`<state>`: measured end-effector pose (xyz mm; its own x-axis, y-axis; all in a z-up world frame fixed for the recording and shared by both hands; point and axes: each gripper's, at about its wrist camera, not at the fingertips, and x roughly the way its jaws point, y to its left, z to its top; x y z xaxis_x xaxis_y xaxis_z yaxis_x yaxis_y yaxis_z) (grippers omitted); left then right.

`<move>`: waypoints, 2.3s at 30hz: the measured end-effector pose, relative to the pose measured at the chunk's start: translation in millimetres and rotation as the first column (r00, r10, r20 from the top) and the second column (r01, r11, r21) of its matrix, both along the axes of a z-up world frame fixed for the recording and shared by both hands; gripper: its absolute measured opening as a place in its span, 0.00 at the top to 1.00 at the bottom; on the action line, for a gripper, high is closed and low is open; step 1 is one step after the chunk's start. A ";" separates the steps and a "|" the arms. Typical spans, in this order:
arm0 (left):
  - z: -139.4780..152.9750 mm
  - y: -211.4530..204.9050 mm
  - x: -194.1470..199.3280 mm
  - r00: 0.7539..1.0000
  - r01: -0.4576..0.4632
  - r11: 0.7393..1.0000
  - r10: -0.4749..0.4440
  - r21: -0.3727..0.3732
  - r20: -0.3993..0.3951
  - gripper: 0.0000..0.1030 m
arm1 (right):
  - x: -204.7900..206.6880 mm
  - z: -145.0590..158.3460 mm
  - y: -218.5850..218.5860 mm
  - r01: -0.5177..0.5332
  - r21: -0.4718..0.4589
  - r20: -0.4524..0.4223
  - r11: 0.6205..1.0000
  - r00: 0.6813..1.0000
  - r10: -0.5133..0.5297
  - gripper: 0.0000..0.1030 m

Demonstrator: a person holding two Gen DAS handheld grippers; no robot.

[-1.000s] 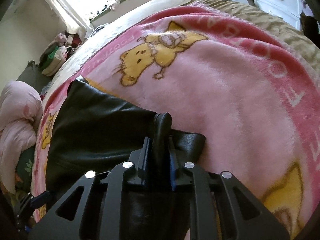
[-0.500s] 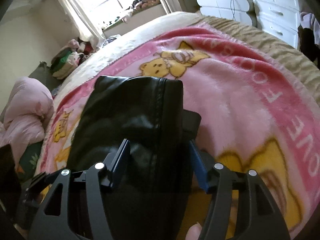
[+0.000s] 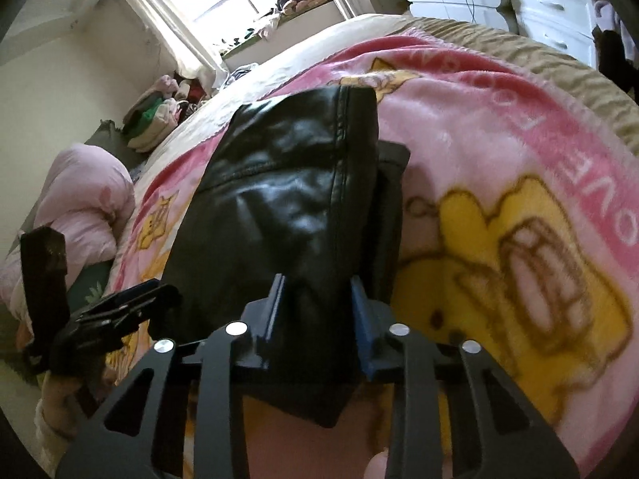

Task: Fold large clothes
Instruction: 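Open both grippers and release the folded jacket bundle, then withdraw both open grippers back from the folded jacket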

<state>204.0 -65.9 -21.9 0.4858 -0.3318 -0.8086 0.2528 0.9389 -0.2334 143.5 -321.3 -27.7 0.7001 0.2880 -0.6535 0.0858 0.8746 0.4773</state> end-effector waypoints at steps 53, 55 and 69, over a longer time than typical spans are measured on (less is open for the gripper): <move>40.6 44.0 -150.2 0.969 -0.097 0.995 0.101 -0.028 0.227 0.09 | -141.3 32.0 80.8 0.101 -0.292 0.232 0.951 0.972 -0.032 0.04; 36.1 45.0 -155.4 0.971 -0.101 0.994 0.106 -0.037 0.213 0.09 | -142.3 29.2 79.1 0.097 -0.274 0.222 0.957 0.974 -0.035 0.04; 22.1 45.7 -158.5 0.976 -0.145 0.989 0.141 0.011 0.163 0.09 | -145.5 15.2 83.7 0.074 -0.290 0.172 0.954 0.985 -0.024 0.04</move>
<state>45.5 -20.2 0.2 0.6515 -0.2318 -0.7224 0.1478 0.9727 -0.1788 -2.0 -237.6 -12.4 0.8136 0.0626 -0.5781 0.0744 0.9748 0.2102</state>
